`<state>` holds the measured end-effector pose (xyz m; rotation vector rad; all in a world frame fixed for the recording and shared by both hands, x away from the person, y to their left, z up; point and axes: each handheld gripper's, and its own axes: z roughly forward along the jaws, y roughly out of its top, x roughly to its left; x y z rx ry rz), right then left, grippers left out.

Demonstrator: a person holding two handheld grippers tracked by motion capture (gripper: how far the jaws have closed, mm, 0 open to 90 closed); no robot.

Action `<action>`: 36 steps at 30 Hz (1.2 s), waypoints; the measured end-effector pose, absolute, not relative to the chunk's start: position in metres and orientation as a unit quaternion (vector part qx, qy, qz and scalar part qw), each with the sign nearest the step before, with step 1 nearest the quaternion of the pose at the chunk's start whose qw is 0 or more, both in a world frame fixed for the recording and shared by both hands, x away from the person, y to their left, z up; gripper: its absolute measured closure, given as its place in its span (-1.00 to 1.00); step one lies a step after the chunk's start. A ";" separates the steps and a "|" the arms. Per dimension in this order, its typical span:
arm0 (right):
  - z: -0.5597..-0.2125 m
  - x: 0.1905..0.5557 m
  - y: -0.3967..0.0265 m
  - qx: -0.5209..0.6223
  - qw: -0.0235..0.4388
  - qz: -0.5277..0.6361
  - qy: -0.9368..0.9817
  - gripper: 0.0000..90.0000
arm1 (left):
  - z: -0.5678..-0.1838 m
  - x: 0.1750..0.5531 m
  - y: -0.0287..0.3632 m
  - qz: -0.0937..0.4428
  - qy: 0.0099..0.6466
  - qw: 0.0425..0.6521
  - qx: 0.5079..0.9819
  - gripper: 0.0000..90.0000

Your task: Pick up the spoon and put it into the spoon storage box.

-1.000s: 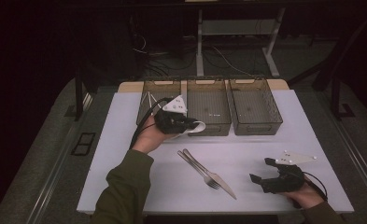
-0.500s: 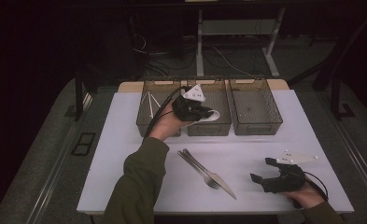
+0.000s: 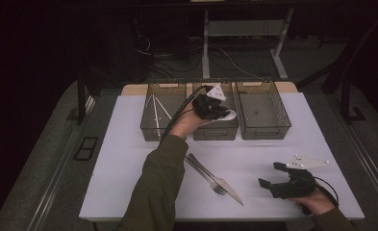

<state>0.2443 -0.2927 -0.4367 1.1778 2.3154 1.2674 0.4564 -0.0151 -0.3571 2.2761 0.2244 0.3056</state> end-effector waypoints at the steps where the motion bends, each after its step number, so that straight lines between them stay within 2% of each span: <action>1: -0.437 0.244 -0.293 0.405 0.126 0.436 0.794 -0.73 | -0.359 0.458 -0.017 0.122 0.088 0.402 0.903 0.82; 11: -0.436 0.244 -0.293 0.406 0.126 0.436 0.793 -0.73 | -0.374 0.463 -0.022 0.122 0.098 0.381 0.911 0.82; 16: -0.436 0.244 -0.294 0.407 0.126 0.436 0.793 -0.73 | -0.379 0.466 -0.021 0.103 0.107 0.381 0.912 0.80; 18: -0.436 0.244 -0.294 0.407 0.125 0.436 0.793 -0.73 | -0.378 0.467 -0.021 0.101 0.111 0.387 0.910 0.68; 22: -0.436 0.244 -0.294 0.406 0.126 0.436 0.793 -0.73 | -0.374 0.465 -0.020 0.103 0.113 0.398 0.904 0.58; 29: -0.436 0.244 -0.294 0.407 0.126 0.435 0.793 -0.73 | -0.361 0.459 -0.011 0.065 0.137 0.434 0.888 0.32; 36: -0.436 0.244 -0.294 0.407 0.127 0.435 0.793 -0.73 | -0.346 0.442 0.000 0.050 0.143 0.456 0.877 0.05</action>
